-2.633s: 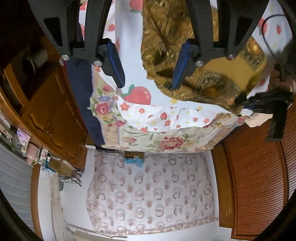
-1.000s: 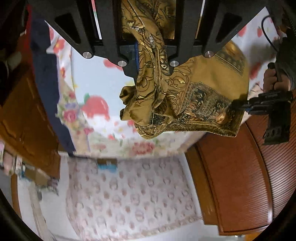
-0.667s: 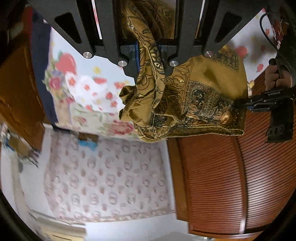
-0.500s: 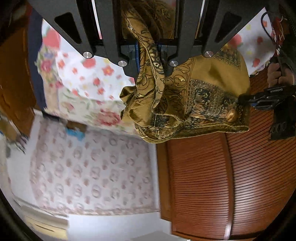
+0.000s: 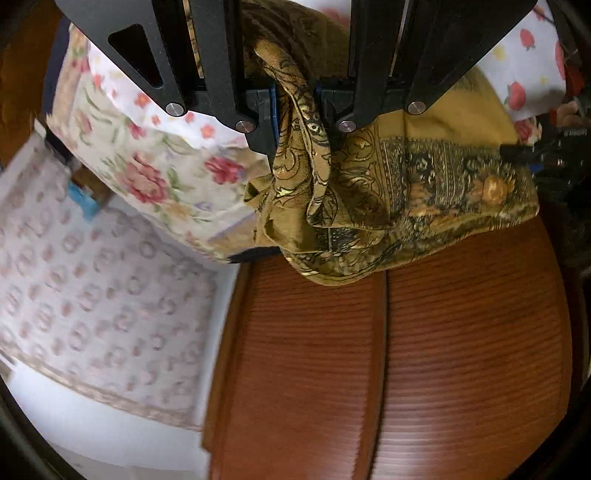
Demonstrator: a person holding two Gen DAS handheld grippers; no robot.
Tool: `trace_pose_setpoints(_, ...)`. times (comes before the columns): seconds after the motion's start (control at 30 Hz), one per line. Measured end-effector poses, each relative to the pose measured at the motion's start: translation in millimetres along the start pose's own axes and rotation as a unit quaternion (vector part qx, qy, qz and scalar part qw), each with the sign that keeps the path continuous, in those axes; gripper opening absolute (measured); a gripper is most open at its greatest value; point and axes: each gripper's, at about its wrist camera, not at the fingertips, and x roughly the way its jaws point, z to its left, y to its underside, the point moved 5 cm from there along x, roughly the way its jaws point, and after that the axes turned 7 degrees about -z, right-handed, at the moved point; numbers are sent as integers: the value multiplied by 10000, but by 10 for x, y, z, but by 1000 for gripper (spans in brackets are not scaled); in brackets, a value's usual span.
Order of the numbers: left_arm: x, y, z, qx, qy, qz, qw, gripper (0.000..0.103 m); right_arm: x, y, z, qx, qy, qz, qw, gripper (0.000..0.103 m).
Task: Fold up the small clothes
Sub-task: 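Lift the folded shirt with both grippers and carry it toward the yellow plush toy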
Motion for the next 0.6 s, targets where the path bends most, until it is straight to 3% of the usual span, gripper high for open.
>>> trace_pose_setpoints(0.13,-7,123,181,-179,-177,137,9996,8,466,-91,12,-100,-150,195,9996,13)
trace_pose_setpoints(0.27,82,209,267,-174,-327,370,9986,8,885,-120,-37,-14,-42,410,9991,16)
trace_pose_setpoints(0.33,118,255,309,-149,-402,449,9981,8,994,-162,-85,102,41,462,9989,21)
trace_pose_setpoints(0.4,108,287,328,-157,-449,495,9976,8,1108,-252,-133,316,120,440,9985,38)
trace_pose_setpoints(0.47,108,307,354,-202,-485,530,9972,8,1051,-295,-246,530,194,357,9978,47)
trace_pose_setpoints(0.6,139,328,394,-219,-568,578,9965,8,847,-235,-128,594,398,127,9974,52)
